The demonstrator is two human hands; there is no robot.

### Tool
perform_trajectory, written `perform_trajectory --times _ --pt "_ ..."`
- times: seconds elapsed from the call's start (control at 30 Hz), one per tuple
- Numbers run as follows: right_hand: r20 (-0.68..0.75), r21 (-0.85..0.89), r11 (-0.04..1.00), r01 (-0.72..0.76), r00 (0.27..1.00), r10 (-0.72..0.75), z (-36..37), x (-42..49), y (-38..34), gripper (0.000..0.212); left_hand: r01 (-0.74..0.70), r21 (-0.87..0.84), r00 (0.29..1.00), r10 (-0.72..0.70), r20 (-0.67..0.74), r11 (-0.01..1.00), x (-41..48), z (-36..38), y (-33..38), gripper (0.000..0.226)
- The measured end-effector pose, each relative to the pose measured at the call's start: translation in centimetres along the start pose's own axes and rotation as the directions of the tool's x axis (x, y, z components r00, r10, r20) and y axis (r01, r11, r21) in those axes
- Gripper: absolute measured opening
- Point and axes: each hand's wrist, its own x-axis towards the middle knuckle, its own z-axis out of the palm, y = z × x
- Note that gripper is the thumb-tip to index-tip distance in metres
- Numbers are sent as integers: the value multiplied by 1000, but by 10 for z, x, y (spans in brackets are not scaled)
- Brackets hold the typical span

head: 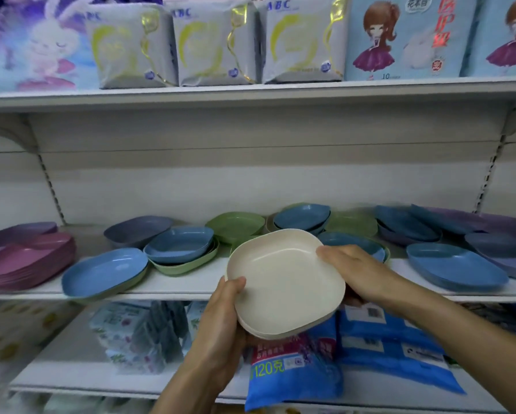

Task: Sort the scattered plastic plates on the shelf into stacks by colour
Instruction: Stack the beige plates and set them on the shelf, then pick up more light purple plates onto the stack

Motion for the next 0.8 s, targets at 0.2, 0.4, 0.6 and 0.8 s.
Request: perform_trajectory --times 0.2,0.4,0.6,0.8 --pt "-11 36 998 54 999 -53 56 34 -29 33 -20 128 1000 20 2 992 -6 -64 38 26" --pt "70 175 981 87 992 -100 132 62 -69 29 -93 174 989 111 -98 980 -9 -136 84 28" --pt "149 219 968 120 977 -154 190 89 -102 47 -127 230 978 161 -134 965 -9 -199 117 26" --pt "132 163 977 140 978 -163 212 126 -128 47 -168 250 951 224 -216 954 5 -242 163 20"
